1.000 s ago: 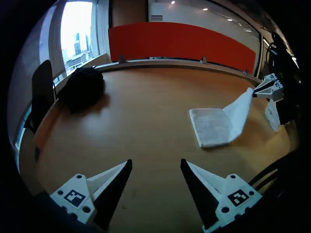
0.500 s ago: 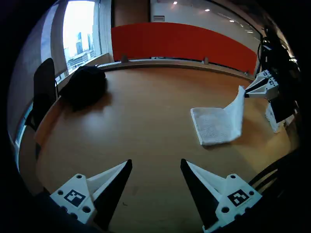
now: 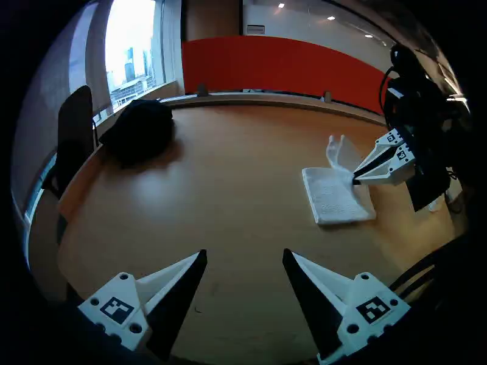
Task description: Fold towel
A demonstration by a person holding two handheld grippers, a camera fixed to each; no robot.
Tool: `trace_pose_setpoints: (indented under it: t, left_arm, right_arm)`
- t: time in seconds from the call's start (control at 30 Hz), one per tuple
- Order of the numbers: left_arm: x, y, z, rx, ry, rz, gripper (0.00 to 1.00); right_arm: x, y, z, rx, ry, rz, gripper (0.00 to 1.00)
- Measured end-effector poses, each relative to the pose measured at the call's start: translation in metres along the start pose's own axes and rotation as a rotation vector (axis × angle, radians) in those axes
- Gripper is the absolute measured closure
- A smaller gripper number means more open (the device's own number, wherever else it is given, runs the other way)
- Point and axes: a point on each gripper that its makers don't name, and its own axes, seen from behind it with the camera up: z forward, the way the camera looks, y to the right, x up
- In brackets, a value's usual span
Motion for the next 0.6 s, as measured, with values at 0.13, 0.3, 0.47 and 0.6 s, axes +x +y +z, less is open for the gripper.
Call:
trace_pose_setpoints:
  t: [0.13,0.3,0.47,0.6]
  left_arm:
    - [-0.0029,-0.0046,-0.0020,0.010,-0.004,-0.010,0.08]
    - [-0.0052,-0.0077,-0.0018,0.017,-0.009,-0.016,0.08]
    - [-0.0046,-0.0072,-0.0004,0.015,-0.011,-0.010,0.08]
    - [-0.0028,-0.0059,0.0005,0.014,-0.009,-0.005,0.08]
  right_arm:
    - [0.0004,-0.0032,0.0062,0.010,-0.005,0.002,0.97]
    - [0.0007,-0.0018,0.0060,0.011,-0.005,0.003,0.97]
    - [0.0000,-0.0003,0.0034,0.011,-0.002,0.010,0.95]
    - [-0.0022,-0.0005,0.0012,0.008,0.000,0.019,0.82]
